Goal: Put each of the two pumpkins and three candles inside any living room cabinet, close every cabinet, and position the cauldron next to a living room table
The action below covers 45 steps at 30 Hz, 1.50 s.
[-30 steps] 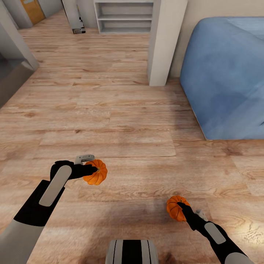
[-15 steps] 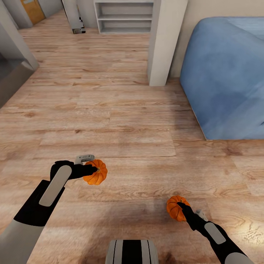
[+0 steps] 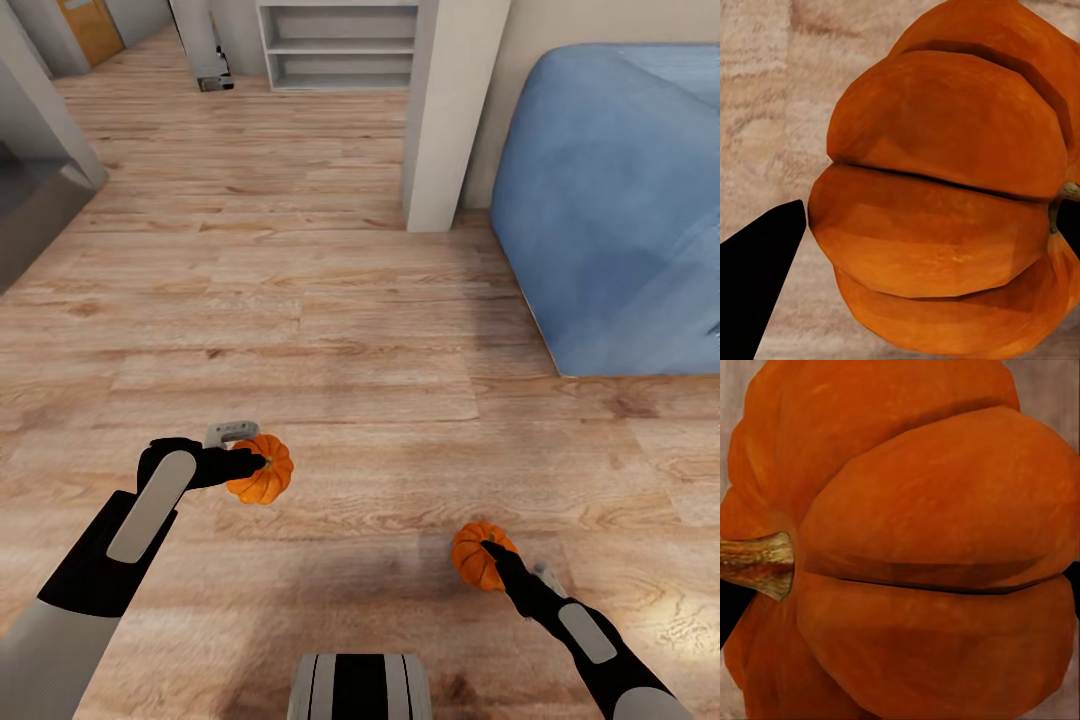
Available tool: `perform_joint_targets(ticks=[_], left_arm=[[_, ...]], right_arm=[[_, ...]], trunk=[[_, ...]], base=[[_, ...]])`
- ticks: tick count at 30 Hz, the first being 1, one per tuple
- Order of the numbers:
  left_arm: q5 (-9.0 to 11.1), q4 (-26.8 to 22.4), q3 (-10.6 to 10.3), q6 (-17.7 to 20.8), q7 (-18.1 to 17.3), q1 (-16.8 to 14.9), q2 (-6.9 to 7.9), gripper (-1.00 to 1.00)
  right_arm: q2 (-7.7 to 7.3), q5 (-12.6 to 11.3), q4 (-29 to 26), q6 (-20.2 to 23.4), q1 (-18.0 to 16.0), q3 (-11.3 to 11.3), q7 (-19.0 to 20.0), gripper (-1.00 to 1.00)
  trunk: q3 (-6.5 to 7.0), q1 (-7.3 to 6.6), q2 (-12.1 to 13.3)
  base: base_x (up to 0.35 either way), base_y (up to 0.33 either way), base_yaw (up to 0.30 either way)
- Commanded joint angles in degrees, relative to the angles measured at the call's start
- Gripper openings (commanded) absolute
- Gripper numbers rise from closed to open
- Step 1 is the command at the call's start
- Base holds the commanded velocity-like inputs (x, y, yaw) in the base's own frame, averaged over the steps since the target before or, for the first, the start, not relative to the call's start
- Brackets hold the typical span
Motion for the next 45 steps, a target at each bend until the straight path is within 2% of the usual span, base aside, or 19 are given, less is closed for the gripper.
perform_joint_targets(ticks=[1,4,7,11,14,24,33,45], left_arm=[[0.47,-0.06,-0.12,0.07,0.66,-0.04,0.05,-1.0],[0.47,-0.06,-0.14,0.07,0.66,-0.05,0.05,-1.0],[0.47,-0.06,-0.14,0.07,0.66,-0.03,0.05,-1.0],[0.47,-0.06,-0.15,0.07,0.7,-0.03,0.05,-1.0],[0.47,-0.06,-0.15,0.07,0.73,-0.03,0.05,-1.0],[0.39,0.1,-0.09,0.07,0.91,-0.05,0.05,-1.0],[0.83,0.12,-0.06,0.07,0.87,-0.05,0.05,-1.0],[0.94,0.2,0.01,0.07,0.78,-0.05,0.05,-1.0]], right_arm=[[-0.12,-0.34,-0.1,0.52,0.0,-0.31,1.73,-1.0],[-0.16,-0.33,-1.72,0.67,0.05,-0.21,4.19,-1.0],[-0.05,-0.26,-5.87,1.1,0.19,0.65,5.93,-1.0],[-0.07,-0.36,-11.22,1.45,0.5,4.23,6.71,-1.0],[-0.01,-0.38,-13.75,1.6,0.65,5.21,6.85,-1.0],[0.24,-0.34,-16.12,1.55,0.78,5.66,6.93,-1.0],[0.38,-0.41,-17.65,1.5,0.82,5.72,6.99,-1.0],[0.45,-0.41,-19.7,1.58,0.87,5.83,7.0,-1.0]], trunk=[[-0.04,-0.01,-0.01],[-0.04,-0.01,-0.01],[-0.04,-0.01,-0.01],[0.85,-0.11,0.04],[1.51,-0.19,0.08],[3.73,-0.45,0.21],[3.73,-0.45,0.21],[6.39,-0.76,0.37]], base=[[-0.013,0.0,0.0],[-0.007,0.0,0.0],[-0.002,0.0,0.0],[0.0,0.0,0.0],[0.0,0.0,0.0],[0.0,0.0,0.0],[0.0,0.0,0.0],[0.0,0.0,0.0]])
